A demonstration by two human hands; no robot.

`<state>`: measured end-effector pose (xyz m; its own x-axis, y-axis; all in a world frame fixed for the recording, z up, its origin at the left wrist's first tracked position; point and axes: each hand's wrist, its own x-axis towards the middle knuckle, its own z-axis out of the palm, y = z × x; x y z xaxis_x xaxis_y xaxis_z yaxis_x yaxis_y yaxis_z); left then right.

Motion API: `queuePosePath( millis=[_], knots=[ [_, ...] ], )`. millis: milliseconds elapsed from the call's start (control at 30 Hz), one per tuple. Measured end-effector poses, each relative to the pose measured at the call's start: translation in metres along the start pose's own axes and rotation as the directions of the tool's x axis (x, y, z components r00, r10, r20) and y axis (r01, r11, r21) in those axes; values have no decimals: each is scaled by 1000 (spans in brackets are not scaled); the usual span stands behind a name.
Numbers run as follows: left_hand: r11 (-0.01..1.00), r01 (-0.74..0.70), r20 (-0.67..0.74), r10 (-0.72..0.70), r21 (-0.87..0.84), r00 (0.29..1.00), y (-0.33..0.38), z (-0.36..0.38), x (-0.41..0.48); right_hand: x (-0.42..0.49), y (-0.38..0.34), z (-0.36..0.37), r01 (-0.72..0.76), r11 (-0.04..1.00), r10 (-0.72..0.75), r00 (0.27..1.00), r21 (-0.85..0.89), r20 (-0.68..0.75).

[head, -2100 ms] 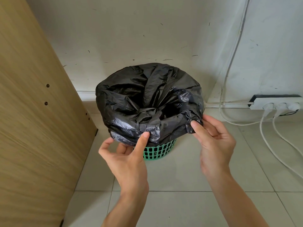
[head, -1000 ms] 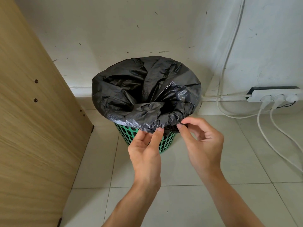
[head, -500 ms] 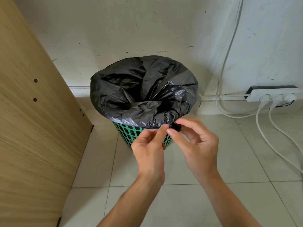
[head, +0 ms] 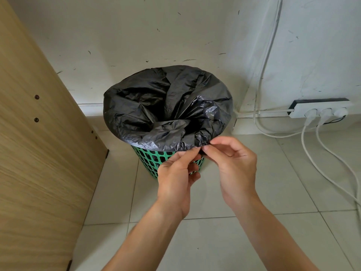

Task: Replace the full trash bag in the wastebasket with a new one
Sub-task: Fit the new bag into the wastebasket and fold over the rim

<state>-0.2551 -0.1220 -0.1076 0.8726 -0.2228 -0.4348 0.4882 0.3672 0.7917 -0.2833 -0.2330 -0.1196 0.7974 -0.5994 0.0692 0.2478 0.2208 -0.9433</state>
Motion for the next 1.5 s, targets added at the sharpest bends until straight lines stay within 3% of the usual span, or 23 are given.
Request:
queuePosePath(
  millis=[133, 300, 400, 633, 767, 900, 1000, 1067, 1167, 1300, 1400, 1500],
  knots=[
    [991, -130, 21, 129, 29, 991, -6, 2, -10, 4, -10, -1, -241, 956, 236, 970, 169, 53],
    [992, -101, 82, 95, 71, 992, -2, 5, -13, 15, -20, -4, -528, 802, 520, 847, 279, 111],
    [993, -58, 55, 53, 101, 997, 3, 10, -12, 18, -21, -7, -577, 756, 572, 812, 310, 117],
    [999, 2, -4, -2, 34, 1000, 5, 19, -12, 6, -16, -12, -371, 895, 369, 928, 248, 58],
    [999, 28, -37, -27, 22, 999, 9, 21, -10, -3, -13, -15, -137, 985, 122, 982, 103, 143],
    [999, 20, -42, -18, 36, 999, 9, 20, -9, -4, -8, -12, 73, 990, -65, 995, -118, 72],
    [998, 25, -22, -24, 54, 999, 8, 20, -10, -3, -2, -13, 154, 972, -149, 988, -179, 38],
    [997, 34, -23, -33, 66, 999, 8, 19, -11, -2, -1, -12, 86, 986, -82, 996, -144, 38],
    [998, 23, -52, -20, 61, 998, 8, 20, -13, 1, -6, -8, -186, 972, 176, 981, 141, 79],
    [999, -17, -118, 22, 44, 993, 9, 20, -13, 9, -19, 0, -537, 724, 526, 836, 432, 157],
    [999, -32, -136, 38, 41, 990, 8, 22, -14, 14, -28, 2, -622, 591, 626, 755, 514, 194],
    [999, -35, -152, 39, 26, 988, 9, 26, -13, 19, -30, 5, -622, 609, 640, 752, 492, 158]
  ],
)
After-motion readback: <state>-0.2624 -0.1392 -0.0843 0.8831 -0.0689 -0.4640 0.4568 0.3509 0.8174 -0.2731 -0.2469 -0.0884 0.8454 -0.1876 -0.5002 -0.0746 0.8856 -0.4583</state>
